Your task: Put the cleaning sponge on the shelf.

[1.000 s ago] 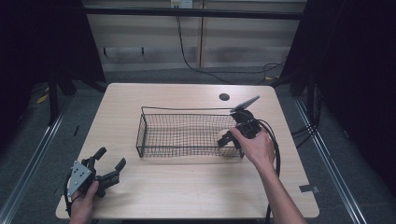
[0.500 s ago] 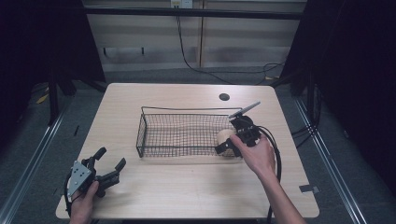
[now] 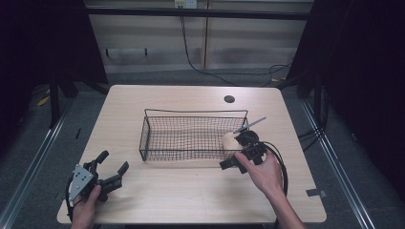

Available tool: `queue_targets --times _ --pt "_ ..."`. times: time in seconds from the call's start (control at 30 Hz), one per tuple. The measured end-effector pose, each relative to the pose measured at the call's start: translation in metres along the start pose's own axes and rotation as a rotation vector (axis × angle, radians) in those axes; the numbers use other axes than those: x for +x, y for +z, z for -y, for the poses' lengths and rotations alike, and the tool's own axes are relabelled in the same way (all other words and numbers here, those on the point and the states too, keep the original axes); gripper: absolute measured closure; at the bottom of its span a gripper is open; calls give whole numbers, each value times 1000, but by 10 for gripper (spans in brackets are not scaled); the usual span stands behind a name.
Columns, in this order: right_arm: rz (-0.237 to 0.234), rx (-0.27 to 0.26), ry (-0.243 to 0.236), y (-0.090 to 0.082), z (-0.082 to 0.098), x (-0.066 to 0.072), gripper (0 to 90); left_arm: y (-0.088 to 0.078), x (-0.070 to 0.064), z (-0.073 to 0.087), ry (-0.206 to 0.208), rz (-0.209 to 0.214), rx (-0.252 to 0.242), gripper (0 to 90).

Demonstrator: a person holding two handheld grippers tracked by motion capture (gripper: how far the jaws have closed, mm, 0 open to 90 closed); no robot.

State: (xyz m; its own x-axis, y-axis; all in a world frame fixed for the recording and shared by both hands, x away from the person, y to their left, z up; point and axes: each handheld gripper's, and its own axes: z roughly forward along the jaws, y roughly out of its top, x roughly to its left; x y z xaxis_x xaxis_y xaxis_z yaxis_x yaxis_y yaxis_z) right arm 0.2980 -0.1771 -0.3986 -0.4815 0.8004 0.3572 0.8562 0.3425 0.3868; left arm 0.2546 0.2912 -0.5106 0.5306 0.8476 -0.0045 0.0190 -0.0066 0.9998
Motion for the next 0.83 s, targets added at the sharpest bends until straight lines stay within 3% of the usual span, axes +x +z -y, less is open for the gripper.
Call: queue_targets --times 0.1,0.13,0.43,0.67,0.83 --pt "38 -10 -10 2 8 1 270 0 0 0 4 -1 0 157" --pt "23 -20 -5 2 11 1 275 0 0 0 3 -1 0 157" --pt "41 -6 -20 11 32 0 275 0 0 0 4 -1 -1 157" --pt "26 -66 -20 17 50 -4 286 0 0 0 0 -2 0 157" --pt "49 -116 1 29 63 -11 298 0 0 0 3 -3 0 157"
